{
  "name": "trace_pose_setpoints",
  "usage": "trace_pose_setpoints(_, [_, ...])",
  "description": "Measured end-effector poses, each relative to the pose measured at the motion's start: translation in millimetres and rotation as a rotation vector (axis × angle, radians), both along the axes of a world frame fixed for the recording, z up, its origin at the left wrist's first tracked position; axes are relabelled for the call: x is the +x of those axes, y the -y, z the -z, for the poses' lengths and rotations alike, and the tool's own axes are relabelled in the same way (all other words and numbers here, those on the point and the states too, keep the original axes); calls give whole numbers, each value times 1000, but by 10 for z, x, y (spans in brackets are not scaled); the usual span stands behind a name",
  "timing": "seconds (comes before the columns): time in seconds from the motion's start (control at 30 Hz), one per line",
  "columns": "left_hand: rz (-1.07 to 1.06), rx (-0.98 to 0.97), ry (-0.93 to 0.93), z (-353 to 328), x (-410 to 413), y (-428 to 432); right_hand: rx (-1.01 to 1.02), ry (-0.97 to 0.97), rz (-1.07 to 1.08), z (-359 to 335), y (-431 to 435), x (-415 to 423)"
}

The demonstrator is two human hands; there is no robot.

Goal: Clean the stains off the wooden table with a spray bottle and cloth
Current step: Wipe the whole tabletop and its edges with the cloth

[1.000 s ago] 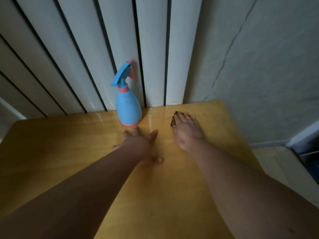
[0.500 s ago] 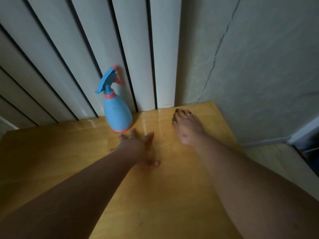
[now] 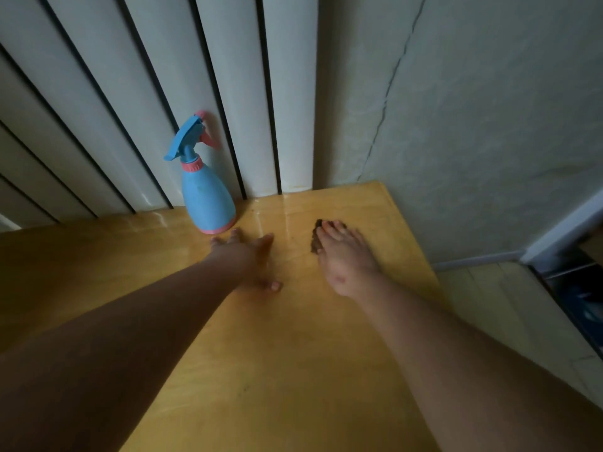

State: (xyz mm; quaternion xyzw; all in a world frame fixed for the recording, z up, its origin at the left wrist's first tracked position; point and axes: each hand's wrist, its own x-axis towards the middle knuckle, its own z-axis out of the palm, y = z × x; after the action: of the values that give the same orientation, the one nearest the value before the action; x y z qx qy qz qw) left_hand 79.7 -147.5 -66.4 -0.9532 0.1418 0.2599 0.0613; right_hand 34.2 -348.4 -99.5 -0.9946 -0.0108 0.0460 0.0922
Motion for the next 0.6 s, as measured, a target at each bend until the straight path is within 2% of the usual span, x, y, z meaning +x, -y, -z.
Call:
trace_pose_setpoints(0.13, [29,26,24,-141,-133,46,49,-5,-145,-54,-124,-530])
trace_pose_setpoints(0.2, [21,12,36,-202,-240,46,53,-23,-140,-26,-97,-704])
trace_pose_setpoints(0.4, [-18,-72,-4,-175,-606,-56,7,-36,312,-31,203,-1039])
trace_pose_setpoints(0.6, [-35,-305,57,-95,-1168,136,37,9,287,-41,43,-1660])
